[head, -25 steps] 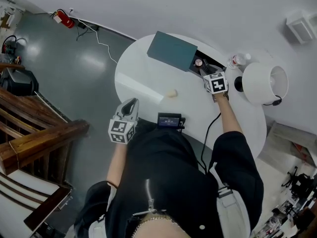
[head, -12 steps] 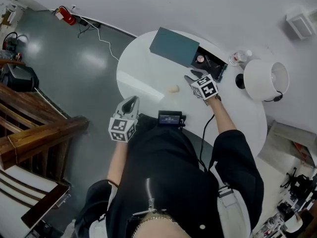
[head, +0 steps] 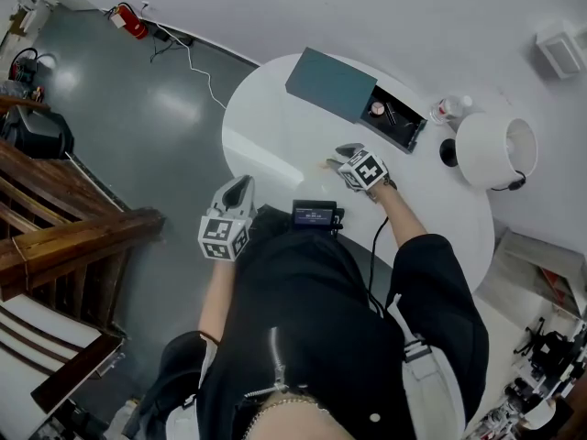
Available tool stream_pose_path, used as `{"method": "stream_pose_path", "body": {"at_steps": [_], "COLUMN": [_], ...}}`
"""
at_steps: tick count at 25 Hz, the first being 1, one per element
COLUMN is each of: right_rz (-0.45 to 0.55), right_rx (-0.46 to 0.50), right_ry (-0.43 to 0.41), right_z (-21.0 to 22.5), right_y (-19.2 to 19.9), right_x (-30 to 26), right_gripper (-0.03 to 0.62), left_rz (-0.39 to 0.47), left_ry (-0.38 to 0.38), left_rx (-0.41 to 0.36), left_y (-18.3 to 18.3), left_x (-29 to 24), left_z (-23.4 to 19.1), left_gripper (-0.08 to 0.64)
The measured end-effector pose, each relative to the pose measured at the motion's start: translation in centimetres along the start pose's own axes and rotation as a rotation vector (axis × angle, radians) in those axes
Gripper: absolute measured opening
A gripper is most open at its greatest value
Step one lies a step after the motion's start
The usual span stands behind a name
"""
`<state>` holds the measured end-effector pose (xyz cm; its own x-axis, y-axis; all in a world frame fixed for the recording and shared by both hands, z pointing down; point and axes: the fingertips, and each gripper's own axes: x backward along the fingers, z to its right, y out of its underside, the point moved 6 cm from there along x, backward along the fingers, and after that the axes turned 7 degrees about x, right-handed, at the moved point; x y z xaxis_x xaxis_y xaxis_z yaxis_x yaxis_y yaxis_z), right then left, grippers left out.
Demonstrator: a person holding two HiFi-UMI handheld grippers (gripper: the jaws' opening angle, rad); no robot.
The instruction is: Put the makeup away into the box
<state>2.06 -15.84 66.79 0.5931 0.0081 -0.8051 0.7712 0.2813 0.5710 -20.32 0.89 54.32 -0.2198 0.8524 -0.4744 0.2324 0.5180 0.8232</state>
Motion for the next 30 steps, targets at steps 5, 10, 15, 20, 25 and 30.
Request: {"method": "stream_pose_path", "body": {"at_steps": [5,10,15,20,25,30], "right_rz": [-0.038,-0.064,-0.042,0.037,0.104,0.139], "right_rx": [-0.006,-0.002,0.006,-0.027,-0.067,-0.107], "right_ry": [-0.015,0.015,0.02,0.071,0.155,0.245], "right_z": [-0.7,-0.7,-0.9,0.2,2.5,5.5], "right_y": [1.1,1.6,1.3,0.4,0.5,1.1], "right_x": [-1.2,-1.5,-1.1,1.5,5.8,9.2], "right_gripper": [0.163,0.113,0.092,0.092,0.092,0.092], "left_rz": [0.007,0.006,-0.002,-0.008,-0.015,-0.02], "left_ry": [-0.002,0.004,0.007,0.022,0.037,0.05], "left_rx": [0.005,0.005,0.005,-0.001,-0.011,-0.019], "left_y": [-0.1,-0.1,-0.1,-0.1,-0.3,-0.3], "left_x": [0.0,-0.2,-0.3,-0.6,-1.1,-1.7], "left_z": [-0.2,-0.3,-0.3,-0.1,0.2,0.7], "left_gripper": [0.015,0.015,0.015,0.015,0.015,0.015]}}
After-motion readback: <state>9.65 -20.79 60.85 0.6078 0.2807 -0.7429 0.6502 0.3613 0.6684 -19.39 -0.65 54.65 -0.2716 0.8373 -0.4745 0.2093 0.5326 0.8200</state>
